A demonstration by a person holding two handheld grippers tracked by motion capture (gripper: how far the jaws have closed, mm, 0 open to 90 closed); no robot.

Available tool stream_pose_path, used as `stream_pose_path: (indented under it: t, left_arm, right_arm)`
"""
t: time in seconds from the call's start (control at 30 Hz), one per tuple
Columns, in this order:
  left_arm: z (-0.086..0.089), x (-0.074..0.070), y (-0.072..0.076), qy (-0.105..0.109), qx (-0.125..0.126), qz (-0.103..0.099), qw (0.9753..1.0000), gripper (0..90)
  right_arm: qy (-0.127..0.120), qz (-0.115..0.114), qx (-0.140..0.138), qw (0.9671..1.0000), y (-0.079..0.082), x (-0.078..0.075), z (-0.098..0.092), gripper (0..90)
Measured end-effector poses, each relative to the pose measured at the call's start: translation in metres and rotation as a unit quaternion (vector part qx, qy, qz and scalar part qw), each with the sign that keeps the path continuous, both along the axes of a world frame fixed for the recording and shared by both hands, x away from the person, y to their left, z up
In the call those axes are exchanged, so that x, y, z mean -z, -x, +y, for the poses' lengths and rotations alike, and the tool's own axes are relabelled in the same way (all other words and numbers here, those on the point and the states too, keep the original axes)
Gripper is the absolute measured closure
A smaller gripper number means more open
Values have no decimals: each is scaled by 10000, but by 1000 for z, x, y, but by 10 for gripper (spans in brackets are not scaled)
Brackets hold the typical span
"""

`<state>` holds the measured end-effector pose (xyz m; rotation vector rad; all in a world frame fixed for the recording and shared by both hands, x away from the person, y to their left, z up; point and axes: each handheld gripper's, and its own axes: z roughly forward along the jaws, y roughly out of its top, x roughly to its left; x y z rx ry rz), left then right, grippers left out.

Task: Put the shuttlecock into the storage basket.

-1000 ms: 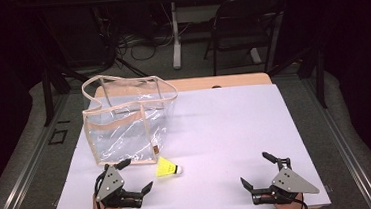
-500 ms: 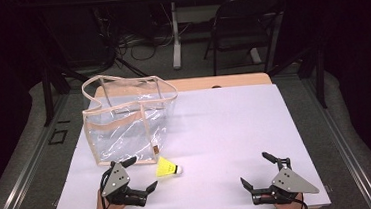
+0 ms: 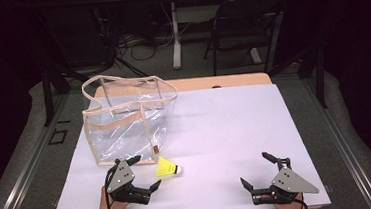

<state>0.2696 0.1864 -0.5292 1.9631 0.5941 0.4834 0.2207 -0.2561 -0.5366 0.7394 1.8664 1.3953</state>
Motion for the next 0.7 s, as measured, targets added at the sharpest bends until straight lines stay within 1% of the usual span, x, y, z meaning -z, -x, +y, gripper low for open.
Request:
stream_pose_path:
  t: [0.13,0.4,0.43,0.53,0.57,0.67,0.7]
  left_arm:
    - [-2,1,-2,6,19,23,10000,0]
    - [-7,3,-9,-80,119,162,9998,0]
    - [-7,3,-9,-137,134,190,9996,0]
    - [-9,5,-12,-150,155,234,9995,4]
    - [-9,5,-13,-187,177,248,9994,8]
    - [-12,7,-16,-203,193,305,9991,21]
    - [-12,7,-17,-246,193,303,9991,43]
  right_arm:
    - [1,10,2,10000,0,0,0,0]
    - [-14,61,-10,10000,-1,1,0,0]
    - [-16,60,-9,10000,-1,1,1,0]
    - [-19,62,-13,10000,-1,1,1,0]
    - [-14,58,-12,10000,-1,1,0,0]
    - [-8,57,-13,10000,-1,1,0,0]
    - [-7,76,-14,10000,-1,1,1,0]
